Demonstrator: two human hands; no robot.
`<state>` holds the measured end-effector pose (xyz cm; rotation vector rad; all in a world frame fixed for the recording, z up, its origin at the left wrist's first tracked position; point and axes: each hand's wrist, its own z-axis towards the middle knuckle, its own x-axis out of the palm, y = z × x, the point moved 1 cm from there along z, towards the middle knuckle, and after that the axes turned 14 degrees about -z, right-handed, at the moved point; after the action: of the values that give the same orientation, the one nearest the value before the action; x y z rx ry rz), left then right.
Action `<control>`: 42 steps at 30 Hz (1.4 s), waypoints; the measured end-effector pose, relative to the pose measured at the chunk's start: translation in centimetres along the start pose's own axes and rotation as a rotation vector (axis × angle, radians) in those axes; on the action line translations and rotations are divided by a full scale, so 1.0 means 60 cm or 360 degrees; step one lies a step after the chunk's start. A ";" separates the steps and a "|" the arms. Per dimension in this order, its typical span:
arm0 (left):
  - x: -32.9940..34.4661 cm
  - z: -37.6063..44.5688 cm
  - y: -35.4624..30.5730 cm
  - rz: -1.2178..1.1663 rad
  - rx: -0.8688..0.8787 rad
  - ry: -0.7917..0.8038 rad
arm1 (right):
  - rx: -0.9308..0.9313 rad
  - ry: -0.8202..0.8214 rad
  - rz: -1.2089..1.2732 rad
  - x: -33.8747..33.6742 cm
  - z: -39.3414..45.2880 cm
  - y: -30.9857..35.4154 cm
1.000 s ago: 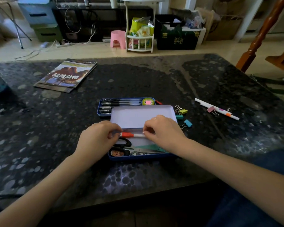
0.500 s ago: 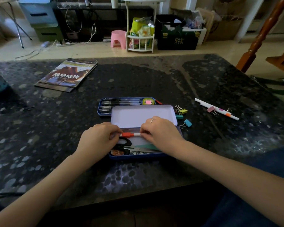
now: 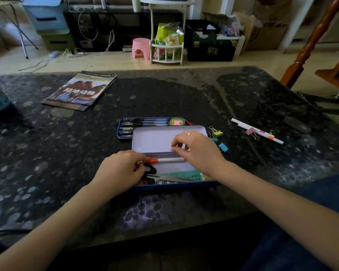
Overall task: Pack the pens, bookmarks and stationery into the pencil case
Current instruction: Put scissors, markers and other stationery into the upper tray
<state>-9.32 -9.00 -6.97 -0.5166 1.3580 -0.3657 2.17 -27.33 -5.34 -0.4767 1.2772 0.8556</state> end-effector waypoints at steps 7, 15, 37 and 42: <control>0.003 0.002 0.001 -0.0030 -0.0018 0.0036 | 0.0532 -0.0132 -0.0322 -0.043 0.021 -0.106; 0.004 -0.001 0.000 -0.0055 0.0001 0.0046 | 0.1104 0.0368 -0.0759 -0.013 0.004 -0.209; 0.007 -0.005 -0.001 -0.0034 0.0016 0.0015 | 0.1111 0.0169 -0.0486 0.000 0.018 -0.220; 0.008 -0.005 0.001 -0.0026 0.0013 0.0008 | 0.1021 0.0238 -0.0476 0.002 0.022 -0.216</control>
<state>-9.51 -9.24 -7.41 -0.5205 1.3575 -0.3861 13.04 -34.28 -6.97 -0.2064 1.4853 0.1358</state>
